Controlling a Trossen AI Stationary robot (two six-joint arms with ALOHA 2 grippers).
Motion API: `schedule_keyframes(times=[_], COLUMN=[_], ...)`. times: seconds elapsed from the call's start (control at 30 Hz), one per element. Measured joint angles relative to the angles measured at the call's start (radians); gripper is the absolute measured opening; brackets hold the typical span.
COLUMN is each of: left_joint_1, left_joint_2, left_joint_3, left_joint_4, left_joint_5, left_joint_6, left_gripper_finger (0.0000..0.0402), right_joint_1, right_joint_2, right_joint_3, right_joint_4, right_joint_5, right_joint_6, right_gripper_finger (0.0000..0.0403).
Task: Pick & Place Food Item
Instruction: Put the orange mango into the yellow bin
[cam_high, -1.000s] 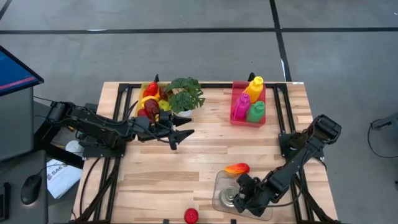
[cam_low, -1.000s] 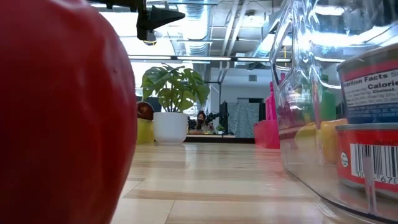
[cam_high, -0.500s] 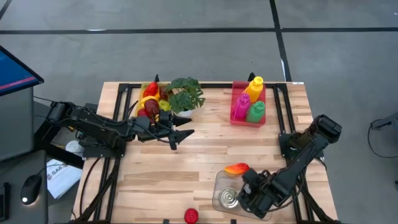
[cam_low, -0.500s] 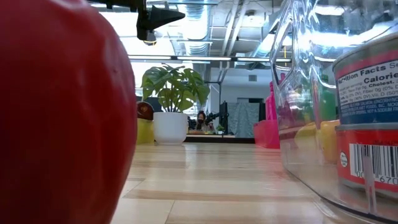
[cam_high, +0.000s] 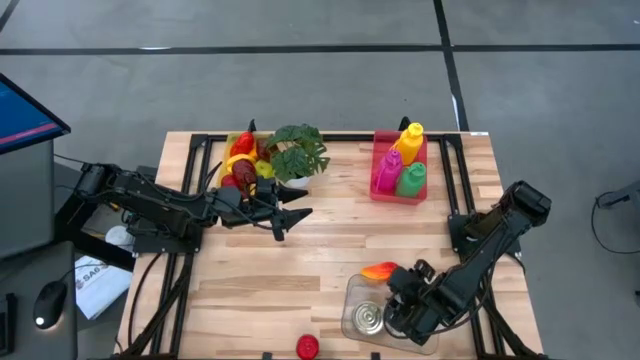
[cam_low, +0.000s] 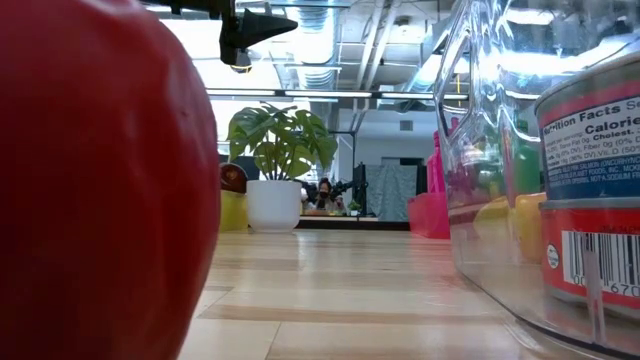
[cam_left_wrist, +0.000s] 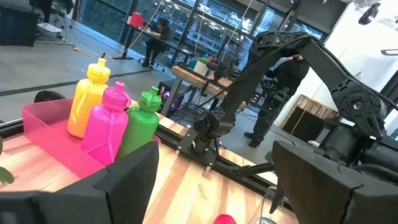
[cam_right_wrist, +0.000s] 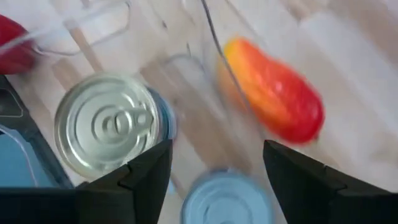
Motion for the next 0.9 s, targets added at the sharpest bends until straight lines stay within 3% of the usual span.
schedule_keyframes(times=[0.33, 0.63, 0.9], left_joint_1=[0.000, 0.000, 0.000], left_joint_2=[0.000, 0.000, 0.000], left_joint_3=[0.000, 0.000, 0.000], left_joint_4=[0.001, 0.001, 0.001], left_joint_5=[0.000, 0.000, 0.000], left_joint_6=[0.000, 0.000, 0.000], left_gripper_finger=[0.0305, 0.0305, 0.0305], right_joint_1=[-0.034, -0.080, -0.113], right_joint_2=[-0.013, -0.013, -0.013], right_joint_3=[0.000, 0.000, 0.000], right_joint_4=[0.006, 0.005, 0.008], right_joint_5=[0.112, 0.232, 0.237], right_joint_6=[-0.282, -0.428, -0.474], right_gripper_finger=[0.0206, 0.0165, 0.0136])
